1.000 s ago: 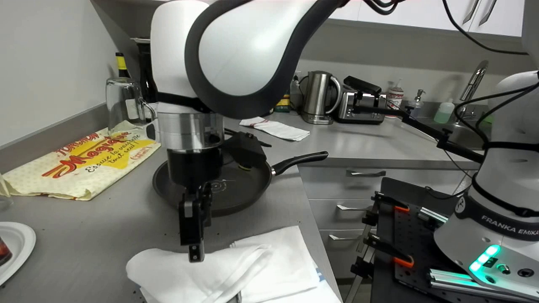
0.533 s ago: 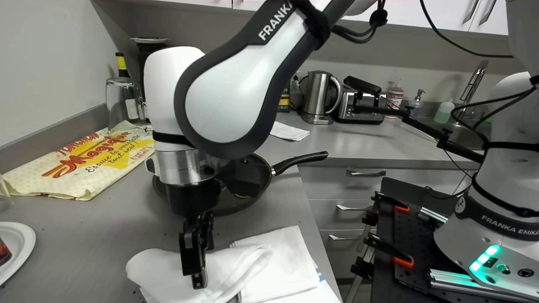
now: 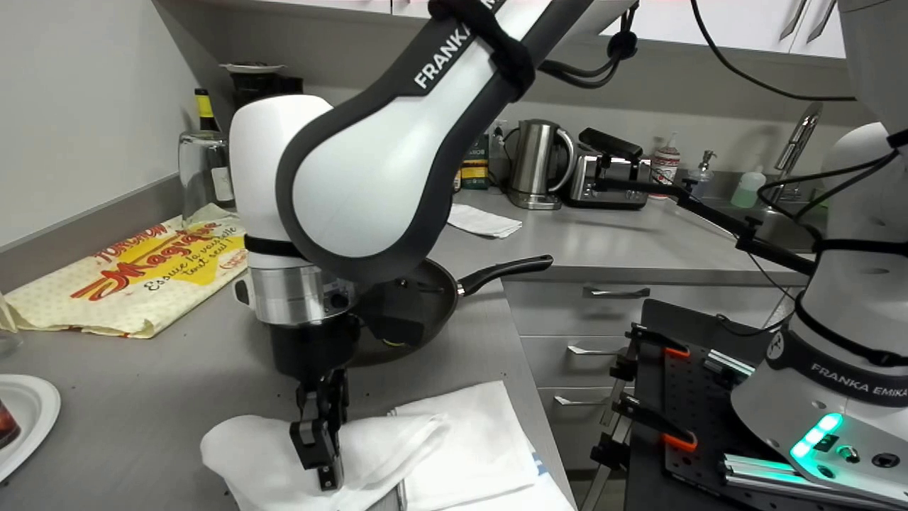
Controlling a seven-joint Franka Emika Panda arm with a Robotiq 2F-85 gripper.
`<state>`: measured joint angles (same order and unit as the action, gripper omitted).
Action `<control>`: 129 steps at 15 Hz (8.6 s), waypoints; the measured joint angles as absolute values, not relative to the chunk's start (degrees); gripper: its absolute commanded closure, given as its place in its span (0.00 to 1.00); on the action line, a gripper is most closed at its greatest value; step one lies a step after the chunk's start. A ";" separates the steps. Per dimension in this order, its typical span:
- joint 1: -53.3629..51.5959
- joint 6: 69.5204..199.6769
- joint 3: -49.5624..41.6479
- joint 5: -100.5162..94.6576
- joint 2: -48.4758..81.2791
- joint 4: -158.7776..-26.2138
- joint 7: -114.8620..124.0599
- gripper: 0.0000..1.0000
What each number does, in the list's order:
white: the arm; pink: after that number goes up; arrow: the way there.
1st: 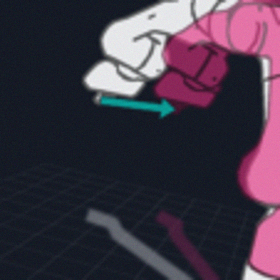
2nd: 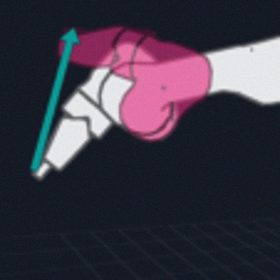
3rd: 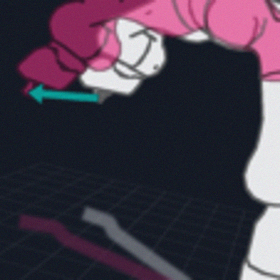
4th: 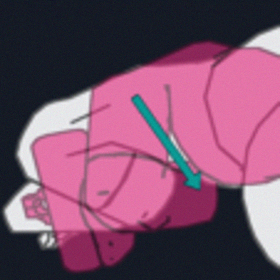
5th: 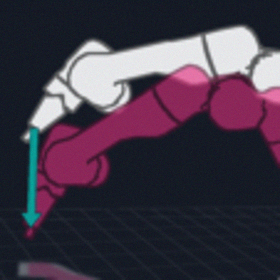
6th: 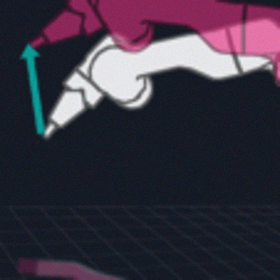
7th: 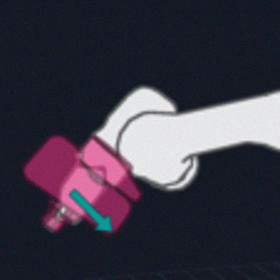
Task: Pick the cloth and wipe the pan
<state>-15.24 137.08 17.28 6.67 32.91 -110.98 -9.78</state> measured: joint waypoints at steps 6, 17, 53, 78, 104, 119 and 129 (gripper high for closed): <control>-14.46 132.50 18.70 7.61 28.02 -107.99 -9.85 0.95; -10.09 128.58 12.65 1.20 16.02 -109.33 -11.54 0.95; 2.61 118.95 12.97 26.73 38.35 -99.79 -31.64 0.95; -5.88 132.36 -2.69 -21.77 35.80 -100.63 -9.48 0.95; -17.09 133.07 14.18 -4.67 21.13 -110.87 5.73 0.95; -23.71 140.69 12.26 -5.87 28.19 -112.09 13.87 0.53; -23.43 137.95 14.97 -3.83 20.58 -117.23 13.37 0.00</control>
